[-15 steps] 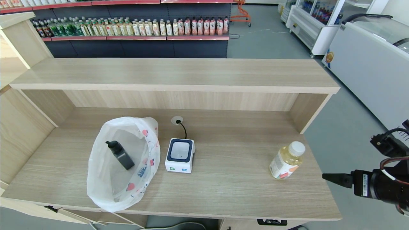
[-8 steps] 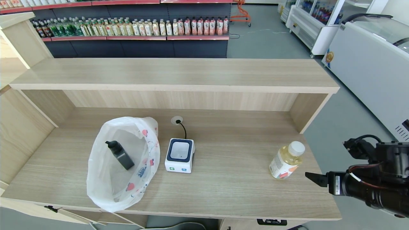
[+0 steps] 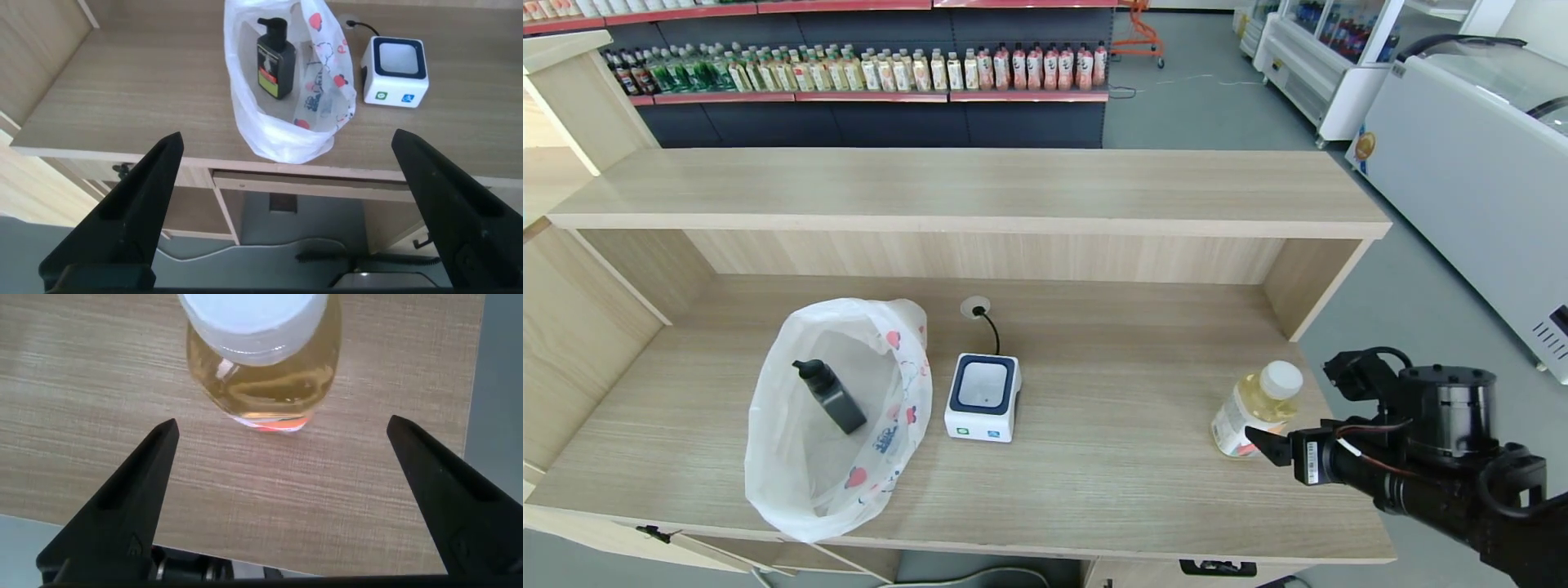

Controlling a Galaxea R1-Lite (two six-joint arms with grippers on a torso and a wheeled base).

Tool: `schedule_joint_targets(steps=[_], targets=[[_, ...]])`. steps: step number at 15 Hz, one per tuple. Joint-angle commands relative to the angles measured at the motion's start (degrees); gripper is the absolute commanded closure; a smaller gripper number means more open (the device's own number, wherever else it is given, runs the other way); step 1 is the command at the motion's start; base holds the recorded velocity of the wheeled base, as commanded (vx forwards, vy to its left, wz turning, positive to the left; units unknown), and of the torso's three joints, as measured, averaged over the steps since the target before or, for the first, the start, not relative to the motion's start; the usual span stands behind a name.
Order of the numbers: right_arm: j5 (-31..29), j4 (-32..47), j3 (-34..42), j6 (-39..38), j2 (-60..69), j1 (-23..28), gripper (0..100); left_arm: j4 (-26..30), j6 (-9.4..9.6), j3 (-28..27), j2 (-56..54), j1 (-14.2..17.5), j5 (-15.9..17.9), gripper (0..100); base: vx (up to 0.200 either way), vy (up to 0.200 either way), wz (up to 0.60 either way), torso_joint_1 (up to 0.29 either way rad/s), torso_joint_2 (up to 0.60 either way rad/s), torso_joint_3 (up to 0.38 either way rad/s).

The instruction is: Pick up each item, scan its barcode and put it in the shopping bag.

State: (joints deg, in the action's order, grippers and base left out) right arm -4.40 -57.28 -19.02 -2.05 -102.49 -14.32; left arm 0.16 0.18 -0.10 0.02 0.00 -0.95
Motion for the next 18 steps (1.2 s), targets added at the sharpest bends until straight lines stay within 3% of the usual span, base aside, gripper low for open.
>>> schedule_joint_targets(steps=[1,8,18], targets=[[-0.08,-2.83,-0.14,0.73,-5.18,-1.85,0,0.02,-0.01,0.01,-0.02,0.00,-0.02,0,0.000,0.000,0.00,0.000,0.00,0.000],[0.09,-18.65,-0.05,5.21,-15.46,-2.38,0,0.02,-0.01,0.10,-0.02,0.00,-0.02,0,0.000,0.000,0.00,0.000,0.00,0.000],[2.91,-27.97,-6.03,5.48,-24.60,-5.45,0,0.02,-0.01,0.01,-0.02,0.00,-0.02,0,0.000,0.000,0.00,0.000,0.00,0.000]])
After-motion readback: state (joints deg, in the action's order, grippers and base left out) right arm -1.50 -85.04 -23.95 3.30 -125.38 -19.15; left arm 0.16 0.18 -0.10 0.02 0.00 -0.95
